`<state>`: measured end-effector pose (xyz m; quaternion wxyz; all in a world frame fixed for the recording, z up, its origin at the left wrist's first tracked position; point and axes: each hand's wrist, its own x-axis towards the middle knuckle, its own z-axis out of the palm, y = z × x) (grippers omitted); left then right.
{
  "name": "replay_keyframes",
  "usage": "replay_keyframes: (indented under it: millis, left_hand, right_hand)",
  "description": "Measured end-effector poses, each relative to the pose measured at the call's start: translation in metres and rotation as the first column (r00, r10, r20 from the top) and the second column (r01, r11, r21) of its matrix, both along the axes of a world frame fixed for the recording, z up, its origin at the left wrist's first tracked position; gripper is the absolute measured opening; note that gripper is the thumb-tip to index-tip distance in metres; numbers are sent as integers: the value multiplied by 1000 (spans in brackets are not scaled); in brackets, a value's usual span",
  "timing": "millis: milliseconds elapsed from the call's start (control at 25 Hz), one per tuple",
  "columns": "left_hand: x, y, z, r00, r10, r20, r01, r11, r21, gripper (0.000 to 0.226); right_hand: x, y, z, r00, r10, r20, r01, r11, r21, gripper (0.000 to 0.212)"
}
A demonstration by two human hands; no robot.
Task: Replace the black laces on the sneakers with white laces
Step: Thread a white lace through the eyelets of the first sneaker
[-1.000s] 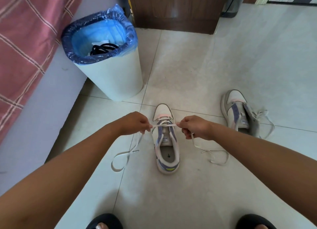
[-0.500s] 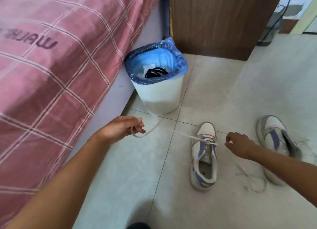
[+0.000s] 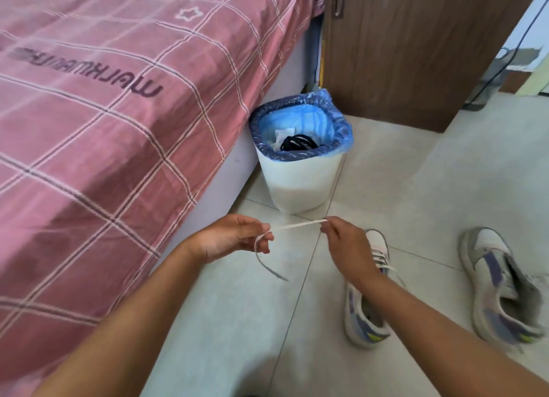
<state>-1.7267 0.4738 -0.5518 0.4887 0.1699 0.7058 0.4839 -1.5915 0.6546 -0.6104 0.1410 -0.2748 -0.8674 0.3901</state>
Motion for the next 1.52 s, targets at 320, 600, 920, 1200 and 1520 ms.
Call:
replay_keyframes:
  millis: [320,600,920,1200,1520]
  left_hand:
    - [6,-50,-25,972,-135,193,156,983,-95,15]
    - [37,-35,-63,893,-394,219,443,857,-264,26]
    - [94,103,-108,983,152,105,-138,982,-128,18]
    - [110,146,-140,926,374,51,-368,924,-107,10]
    - [113,149,-148,947,290,-135,-292,956,7,9]
  right_hand:
    - [-11,45,4,979,-185,79,201,920,-336,23]
    - [-19,36,25,943,292,159,-87,678,-730,39]
    - [68,81,-33,847,-101,522,145,988,-43,14]
    - [79,53,-86,808,-147,570,185,983,-8,20]
    - [84,44,-89,864,-255,434,300,953,-36,17]
